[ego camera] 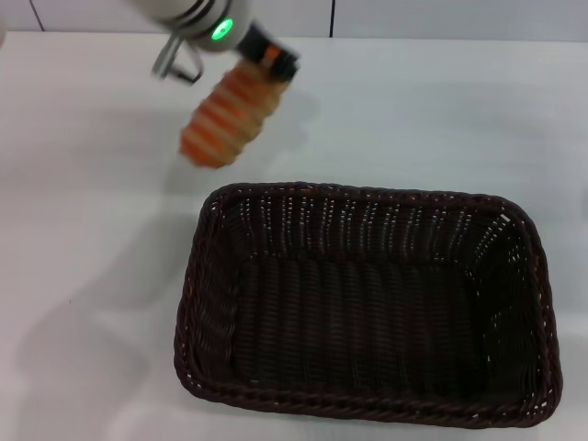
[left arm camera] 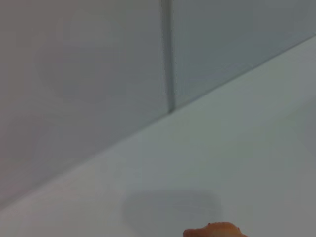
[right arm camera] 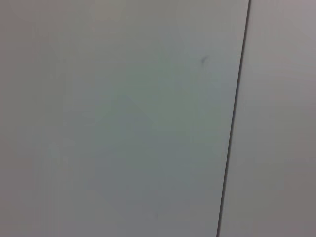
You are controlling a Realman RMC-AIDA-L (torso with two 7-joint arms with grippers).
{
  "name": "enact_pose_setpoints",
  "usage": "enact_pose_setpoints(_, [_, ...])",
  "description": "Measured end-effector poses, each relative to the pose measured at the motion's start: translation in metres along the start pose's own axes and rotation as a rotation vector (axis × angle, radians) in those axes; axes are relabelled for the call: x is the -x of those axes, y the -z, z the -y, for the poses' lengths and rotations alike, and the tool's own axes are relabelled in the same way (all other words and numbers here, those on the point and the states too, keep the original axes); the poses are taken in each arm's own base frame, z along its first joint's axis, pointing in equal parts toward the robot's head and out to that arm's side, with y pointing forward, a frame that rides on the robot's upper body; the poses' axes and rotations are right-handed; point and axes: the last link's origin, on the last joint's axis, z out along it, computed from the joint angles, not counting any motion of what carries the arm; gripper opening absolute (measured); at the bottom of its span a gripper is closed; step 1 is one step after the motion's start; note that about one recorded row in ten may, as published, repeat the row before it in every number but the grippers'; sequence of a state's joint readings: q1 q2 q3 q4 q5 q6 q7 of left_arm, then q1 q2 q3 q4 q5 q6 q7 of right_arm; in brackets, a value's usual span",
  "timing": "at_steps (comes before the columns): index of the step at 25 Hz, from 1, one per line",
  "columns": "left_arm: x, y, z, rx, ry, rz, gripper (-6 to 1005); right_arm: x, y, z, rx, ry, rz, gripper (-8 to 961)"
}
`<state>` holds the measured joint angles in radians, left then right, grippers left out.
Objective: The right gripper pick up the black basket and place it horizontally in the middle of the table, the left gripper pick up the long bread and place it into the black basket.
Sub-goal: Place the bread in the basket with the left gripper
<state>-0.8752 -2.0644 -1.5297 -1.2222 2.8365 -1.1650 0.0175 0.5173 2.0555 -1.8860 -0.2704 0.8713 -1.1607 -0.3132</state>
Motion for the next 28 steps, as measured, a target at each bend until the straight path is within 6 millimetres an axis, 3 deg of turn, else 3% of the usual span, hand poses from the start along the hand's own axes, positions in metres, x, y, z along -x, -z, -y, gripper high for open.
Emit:
enact_pose_setpoints(1, [-0.013,0.015,-0.013,0.015,-0.056,-0.008,472,0.001,-0.001,-0.001,0.001,0.002,0.002,361])
enact_pose_setpoints(5, [-0.02,0.036,-0.036,0.042,-0.118,0.001,430,0.001,-0.002,-0.001,0.002,0.006,0.002,361])
enact_pose_setpoints(6, [-0.021,0.047,-0.052,0.067,-0.142,0.001,414,0.001,-0.002,0.0,0.002,0.006,0.001,361])
enact_pose_setpoints(14, [-0.007,0.078,-0.095,0.213,-0.128,0.033,336,0.0,-0.003,0.002,0.001,0.01,0.002,361])
enact_pose_setpoints(18, [0.004,0.085,-0.107,0.265,-0.104,0.049,320,0.002,-0.005,0.003,0.006,-0.003,0.008,360])
enact_pose_setpoints(24, [0.026,0.079,-0.115,0.302,-0.072,0.135,295,0.006,-0.01,0.004,0.033,-0.011,0.028,360])
enact_pose_setpoints(28, [0.035,0.079,-0.115,0.325,-0.045,0.143,370,0.009,-0.014,0.004,0.041,-0.008,0.04,360])
